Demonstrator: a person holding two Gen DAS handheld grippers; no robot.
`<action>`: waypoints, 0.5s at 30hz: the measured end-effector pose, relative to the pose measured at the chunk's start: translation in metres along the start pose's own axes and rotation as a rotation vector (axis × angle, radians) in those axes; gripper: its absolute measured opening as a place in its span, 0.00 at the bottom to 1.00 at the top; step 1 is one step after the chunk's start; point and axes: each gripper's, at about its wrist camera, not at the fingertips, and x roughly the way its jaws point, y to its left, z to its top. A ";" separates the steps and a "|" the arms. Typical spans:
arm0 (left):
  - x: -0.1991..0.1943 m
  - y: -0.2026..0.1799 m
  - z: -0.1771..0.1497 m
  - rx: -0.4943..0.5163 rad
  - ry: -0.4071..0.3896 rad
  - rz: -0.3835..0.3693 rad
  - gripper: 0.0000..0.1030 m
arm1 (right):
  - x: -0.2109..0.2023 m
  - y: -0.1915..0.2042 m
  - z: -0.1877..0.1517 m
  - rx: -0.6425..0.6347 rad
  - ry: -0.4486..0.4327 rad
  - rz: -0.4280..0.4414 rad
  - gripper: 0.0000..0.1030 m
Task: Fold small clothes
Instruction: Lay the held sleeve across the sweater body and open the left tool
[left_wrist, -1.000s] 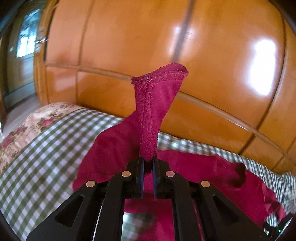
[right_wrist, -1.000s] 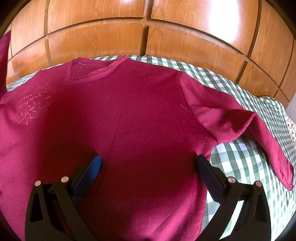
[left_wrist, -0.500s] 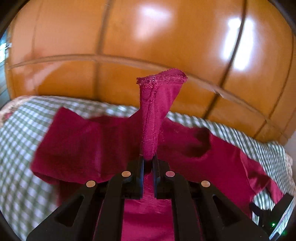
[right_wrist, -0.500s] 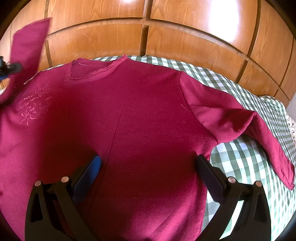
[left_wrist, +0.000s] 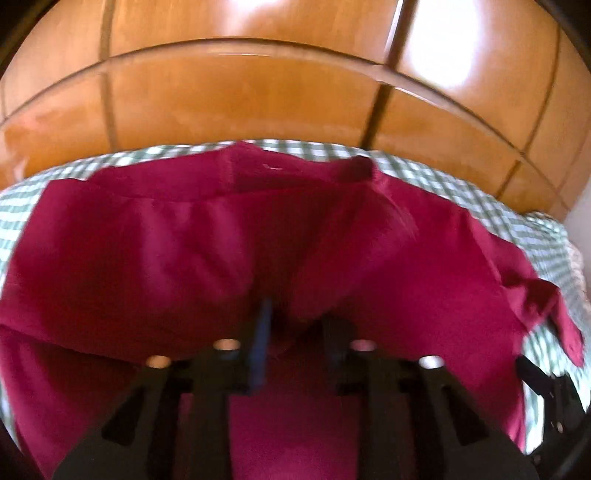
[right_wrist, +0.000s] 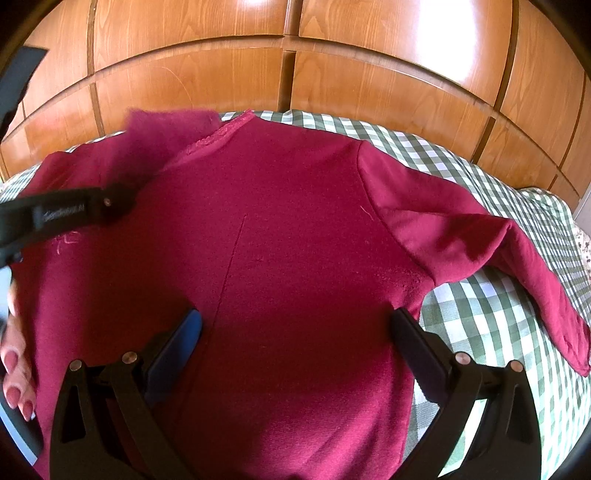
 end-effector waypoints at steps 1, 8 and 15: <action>-0.004 0.001 -0.001 0.006 -0.002 -0.010 0.69 | 0.000 0.000 0.000 0.002 0.000 0.002 0.98; -0.043 0.029 -0.025 -0.030 -0.081 -0.015 0.84 | 0.000 0.000 0.000 0.004 0.000 0.003 0.98; -0.063 0.086 -0.053 -0.143 -0.041 0.091 0.84 | 0.000 0.000 0.001 0.005 0.000 0.003 0.98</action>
